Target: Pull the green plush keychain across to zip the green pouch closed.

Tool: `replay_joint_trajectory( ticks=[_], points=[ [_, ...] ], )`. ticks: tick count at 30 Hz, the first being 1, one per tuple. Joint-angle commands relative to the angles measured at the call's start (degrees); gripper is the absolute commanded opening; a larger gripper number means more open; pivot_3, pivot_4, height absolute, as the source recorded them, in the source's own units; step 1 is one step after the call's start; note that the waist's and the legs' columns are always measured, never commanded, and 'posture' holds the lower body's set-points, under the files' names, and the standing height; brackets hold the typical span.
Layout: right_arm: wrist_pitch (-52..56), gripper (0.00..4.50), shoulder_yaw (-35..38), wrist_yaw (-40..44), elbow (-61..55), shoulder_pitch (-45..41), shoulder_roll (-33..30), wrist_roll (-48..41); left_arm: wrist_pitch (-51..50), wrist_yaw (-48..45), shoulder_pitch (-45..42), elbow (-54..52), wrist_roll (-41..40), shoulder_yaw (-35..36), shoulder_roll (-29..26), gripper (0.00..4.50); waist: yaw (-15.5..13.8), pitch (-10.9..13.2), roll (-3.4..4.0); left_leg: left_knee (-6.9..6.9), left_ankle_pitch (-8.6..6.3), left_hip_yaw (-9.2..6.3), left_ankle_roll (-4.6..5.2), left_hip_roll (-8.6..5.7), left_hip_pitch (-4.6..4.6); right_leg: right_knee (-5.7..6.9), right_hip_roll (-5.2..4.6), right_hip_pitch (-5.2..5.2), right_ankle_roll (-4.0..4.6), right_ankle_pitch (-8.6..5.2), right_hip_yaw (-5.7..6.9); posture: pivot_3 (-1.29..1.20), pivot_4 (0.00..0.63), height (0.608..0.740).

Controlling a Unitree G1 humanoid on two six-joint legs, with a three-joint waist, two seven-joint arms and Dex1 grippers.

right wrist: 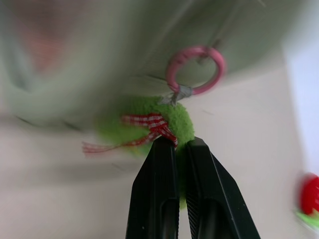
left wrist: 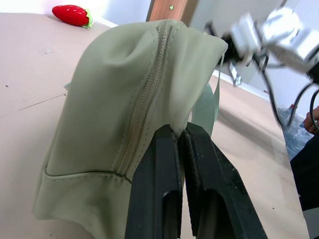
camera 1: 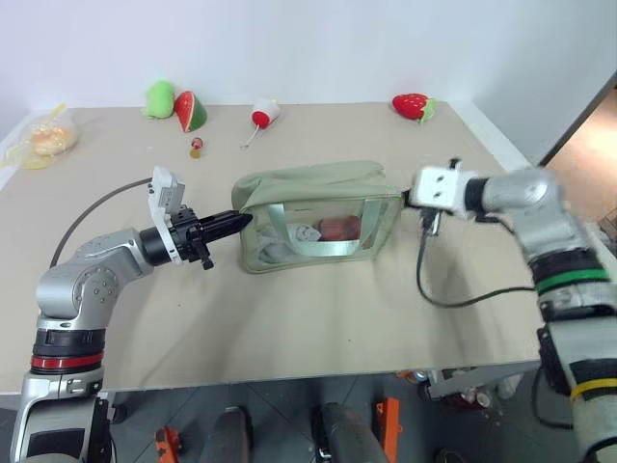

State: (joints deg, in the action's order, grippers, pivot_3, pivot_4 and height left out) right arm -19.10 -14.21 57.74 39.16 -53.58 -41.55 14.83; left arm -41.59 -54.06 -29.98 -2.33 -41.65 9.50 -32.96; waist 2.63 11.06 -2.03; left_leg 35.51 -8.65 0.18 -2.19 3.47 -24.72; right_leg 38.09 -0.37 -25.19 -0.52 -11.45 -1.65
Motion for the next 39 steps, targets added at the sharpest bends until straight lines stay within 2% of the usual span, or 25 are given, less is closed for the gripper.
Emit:
replay_joint_trajectory(
  ticks=[1,6,9,14,18,19,21,24,26,35,39],
  points=[
    [-1.81,0.14,-2.89,-6.26,-1.45,1.38,1.19,5.41,0.19,0.09,-1.11,-1.28,-1.05,1.28,-0.55,0.00,0.00,-0.01,-0.01,0.00,0.00,0.00,0.00,0.00,0.00,0.00,0.00,0.00,0.00,0.00,0.00,0.00,0.150,0.740],
    [-6.14,0.14,-7.17,-12.88,2.11,1.67,2.29,11.95,-0.25,0.38,-1.09,-1.60,-1.49,1.72,-0.72,0.00,0.02,-0.02,-0.03,0.01,0.00,0.00,-0.01,-0.01,0.01,0.00,0.00,0.01,0.10,-0.06,-0.01,0.00,0.150,0.740],
    [-8.43,0.14,-8.88,-13.43,2.57,2.17,2.59,13.43,-0.37,0.64,-0.95,-1.83,-1.65,1.89,-0.65,0.00,0.02,-0.03,-0.06,0.01,0.00,0.01,-0.01,0.00,0.02,-0.01,0.00,0.02,0.11,-0.07,-0.01,0.00,0.150,0.740],
    [-7.88,0.14,-7.09,-11.14,1.81,2.54,2.99,9.85,-0.50,0.90,-0.47,-2.18,-1.76,2.18,-0.48,0.00,0.06,-0.04,-0.06,0.01,0.00,-0.01,-0.01,0.00,0.13,-0.01,0.01,0.13,0.15,-0.09,0.00,0.00,0.150,0.740],
    [0.35,0.14,0.30,-8.06,0.95,1.90,3.80,-0.19,-0.76,1.39,-0.21,-2.25,-1.92,2.53,-0.31,0.00,0.06,-0.03,-0.06,0.01,0.00,0.00,-0.01,0.00,0.12,0.00,0.01,0.13,0.18,-0.10,-0.01,0.00,0.150,0.740],
    [3.17,0.75,2.14,-6.21,-0.15,2.08,3.81,-3.16,-0.75,1.47,-0.14,-2.19,-1.88,2.54,-0.31,0.00,0.04,-0.03,-0.07,0.00,0.00,-0.01,-0.01,0.00,0.11,0.00,0.00,0.12,0.12,-0.07,-0.01,0.00,0.150,0.740],
    [10.43,1.39,6.31,-1.90,-4.60,3.36,3.59,-10.16,-0.77,1.66,0.10,-2.11,-1.90,2.59,-0.37,0.00,0.02,-0.03,-0.07,0.00,0.00,-0.01,-0.01,0.00,0.09,0.00,0.00,0.12,-0.01,0.01,-0.01,0.00,0.150,0.740],
    [19.83,2.40,11.45,-1.99,-8.00,3.76,2.79,-15.20,-0.49,1.95,0.43,-1.78,-2.02,3.09,-0.35,0.00,-0.01,-0.02,-0.06,-0.01,0.00,-0.02,-0.01,0.00,0.07,-0.01,0.00,0.10,-0.03,0.00,0.00,0.00,0.150,0.740],
    [26.27,3.11,14.70,0.76,-11.39,5.24,1.53,-20.16,-0.06,2.00,0.32,-1.28,-2.69,4.08,-0.05,0.78,-0.03,-0.02,-0.06,-0.01,0.00,-0.02,-0.01,0.00,0.06,-0.01,0.00,0.09,-0.02,-0.01,0.01,0.00,0.150,0.740],
    [44.17,3.12,23.24,9.65,-27.71,16.42,-6.05,-35.01,-2.12,2.15,2.83,-3.57,-3.45,5.96,-3.93,3.83,0.04,-0.02,-0.06,-0.01,0.00,-0.03,0.00,0.00,0.08,-0.01,0.00,0.09,0.17,-0.12,0.02,0.00,0.150,0.740],
    [49.33,3.12,28.18,11.12,-32.42,21.82,-8.91,-41.09,-1.88,1.43,8.78,-5.76,-5.83,11.62,-7.24,3.83,0.15,-0.02,-0.06,-0.09,-0.03,0.00,0.02,0.02,0.10,-0.01,0.01,0.04,0.23,-0.18,0.01,0.00,0.150,0.740]
  ],
)
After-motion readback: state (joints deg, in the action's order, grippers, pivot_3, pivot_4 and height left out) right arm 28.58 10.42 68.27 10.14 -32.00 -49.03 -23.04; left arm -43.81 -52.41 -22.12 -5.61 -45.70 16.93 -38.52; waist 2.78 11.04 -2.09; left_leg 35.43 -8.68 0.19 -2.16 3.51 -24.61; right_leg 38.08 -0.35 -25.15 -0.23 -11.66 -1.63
